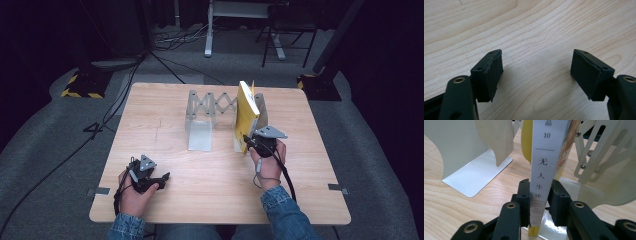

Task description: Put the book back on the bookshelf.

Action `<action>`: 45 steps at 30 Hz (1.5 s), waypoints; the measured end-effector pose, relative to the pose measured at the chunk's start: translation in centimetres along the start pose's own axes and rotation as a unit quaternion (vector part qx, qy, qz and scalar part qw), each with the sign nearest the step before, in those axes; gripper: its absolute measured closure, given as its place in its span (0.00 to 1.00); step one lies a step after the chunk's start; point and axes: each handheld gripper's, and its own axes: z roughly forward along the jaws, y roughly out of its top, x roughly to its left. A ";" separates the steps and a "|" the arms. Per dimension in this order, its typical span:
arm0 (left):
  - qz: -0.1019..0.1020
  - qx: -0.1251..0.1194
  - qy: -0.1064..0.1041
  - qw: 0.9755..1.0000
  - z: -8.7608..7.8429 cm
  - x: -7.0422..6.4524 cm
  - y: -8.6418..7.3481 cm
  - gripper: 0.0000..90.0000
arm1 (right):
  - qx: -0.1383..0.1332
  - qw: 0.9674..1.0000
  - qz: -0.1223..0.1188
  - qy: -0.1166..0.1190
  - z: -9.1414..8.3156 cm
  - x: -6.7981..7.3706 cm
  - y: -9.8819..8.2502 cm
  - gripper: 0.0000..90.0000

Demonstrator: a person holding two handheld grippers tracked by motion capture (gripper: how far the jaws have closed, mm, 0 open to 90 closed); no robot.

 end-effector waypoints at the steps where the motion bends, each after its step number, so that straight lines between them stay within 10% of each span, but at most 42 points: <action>1: 0.000 0.000 0.000 1.000 0.0 0.0 0.0 0.29 | -0.009 1.000 0.004 0.002 -0.4 -0.1 0.0 0.73; 16: 0.008 0.000 -0.008 1.000 -1.3 0.0 -1.3 0.29 | -0.049 0.999 0.009 0.016 -4.5 -1.1 0.8 0.45; 31: 0.016 0.000 -0.014 1.000 -1.6 0.5 -1.6 0.29 | -0.043 0.998 0.016 0.036 -10.8 -5.8 -0.6 0.36; 45: 0.019 0.001 -0.018 1.000 -1.5 0.7 -1.6 0.27 | -0.001 0.999 0.026 0.041 -12.3 -8.7 -3.6 0.32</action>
